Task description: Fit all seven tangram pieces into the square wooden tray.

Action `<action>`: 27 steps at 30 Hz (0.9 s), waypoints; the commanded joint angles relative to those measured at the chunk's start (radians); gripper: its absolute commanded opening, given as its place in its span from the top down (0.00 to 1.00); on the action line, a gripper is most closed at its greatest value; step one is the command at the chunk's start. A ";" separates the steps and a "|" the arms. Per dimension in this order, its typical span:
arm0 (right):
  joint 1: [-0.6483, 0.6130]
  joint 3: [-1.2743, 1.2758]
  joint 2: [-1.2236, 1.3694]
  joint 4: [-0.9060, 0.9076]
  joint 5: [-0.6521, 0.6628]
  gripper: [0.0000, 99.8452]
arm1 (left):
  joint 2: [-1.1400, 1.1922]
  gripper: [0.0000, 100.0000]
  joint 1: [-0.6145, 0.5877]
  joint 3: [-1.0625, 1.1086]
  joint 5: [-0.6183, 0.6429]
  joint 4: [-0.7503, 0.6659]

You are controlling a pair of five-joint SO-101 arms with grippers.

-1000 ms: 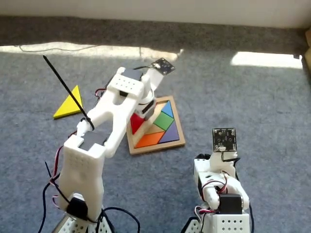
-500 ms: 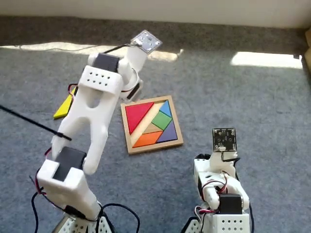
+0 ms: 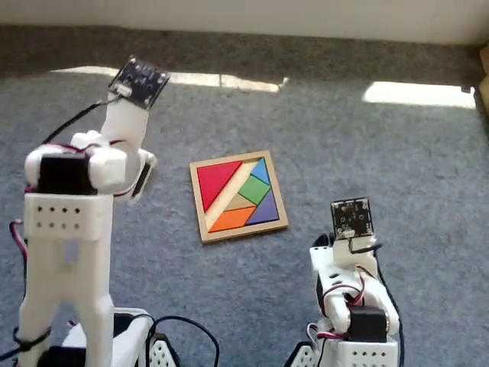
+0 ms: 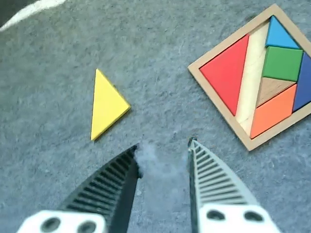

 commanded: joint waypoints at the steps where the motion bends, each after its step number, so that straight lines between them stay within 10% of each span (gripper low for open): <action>1: -0.096 -0.182 0.182 0.005 0.023 0.96 | -0.288 0.85 -0.097 0.315 0.012 -0.104; 13: -0.355 -0.839 1.102 -0.119 0.095 0.95 | -0.598 0.84 -0.398 0.931 0.178 -0.427; 27: -0.535 -0.888 1.626 -0.444 0.465 0.66 | -0.604 0.84 -0.437 1.073 0.221 -0.528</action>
